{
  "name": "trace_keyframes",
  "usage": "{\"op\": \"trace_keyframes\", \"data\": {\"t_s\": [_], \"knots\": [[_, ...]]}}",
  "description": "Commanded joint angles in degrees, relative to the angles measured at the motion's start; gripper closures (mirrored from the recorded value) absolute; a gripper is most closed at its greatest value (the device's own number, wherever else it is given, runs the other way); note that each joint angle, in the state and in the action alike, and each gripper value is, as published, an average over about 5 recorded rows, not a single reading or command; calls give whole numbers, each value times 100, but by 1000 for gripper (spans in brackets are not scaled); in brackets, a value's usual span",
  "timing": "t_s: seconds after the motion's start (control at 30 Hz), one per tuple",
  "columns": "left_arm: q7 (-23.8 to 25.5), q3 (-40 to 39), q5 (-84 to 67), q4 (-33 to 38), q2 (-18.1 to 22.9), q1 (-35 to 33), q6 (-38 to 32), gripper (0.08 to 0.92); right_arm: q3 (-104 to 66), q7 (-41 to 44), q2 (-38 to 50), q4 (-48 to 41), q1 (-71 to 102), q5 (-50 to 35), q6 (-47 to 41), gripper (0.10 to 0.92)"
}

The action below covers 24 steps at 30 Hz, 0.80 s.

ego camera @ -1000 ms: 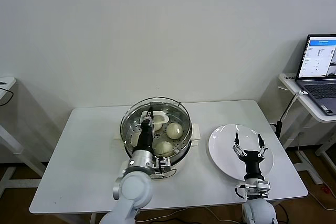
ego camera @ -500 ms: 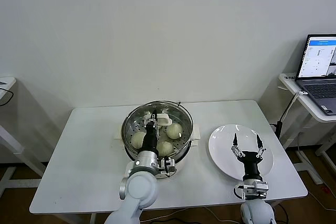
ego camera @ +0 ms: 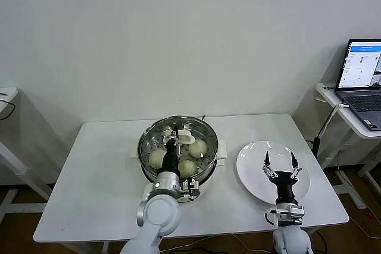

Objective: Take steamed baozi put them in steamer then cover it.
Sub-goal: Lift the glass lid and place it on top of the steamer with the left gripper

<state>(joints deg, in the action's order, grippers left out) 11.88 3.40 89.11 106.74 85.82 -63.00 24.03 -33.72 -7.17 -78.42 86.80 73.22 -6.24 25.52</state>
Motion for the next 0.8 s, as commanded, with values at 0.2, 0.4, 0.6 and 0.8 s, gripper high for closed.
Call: {"op": "trace_keyframes", "data": {"t_s": [0.2, 0.4, 0.6, 0.8], "knots": [[15, 50, 160, -100, 2, -5, -54, 812, 2, 5, -14, -17, -20, 19, 28, 203], [27, 49, 208, -100, 14, -20, -80, 812, 18, 16, -31, -37, -19, 30, 47, 203], [33, 57, 207, -127, 25, -34, -92, 812, 9, 14, -36, -39, -23, 34, 56, 203], [-18, 71, 206, -83, 23, -67, -114, 813, 9, 15, -35, -33, -14, 43, 56, 203]]}}
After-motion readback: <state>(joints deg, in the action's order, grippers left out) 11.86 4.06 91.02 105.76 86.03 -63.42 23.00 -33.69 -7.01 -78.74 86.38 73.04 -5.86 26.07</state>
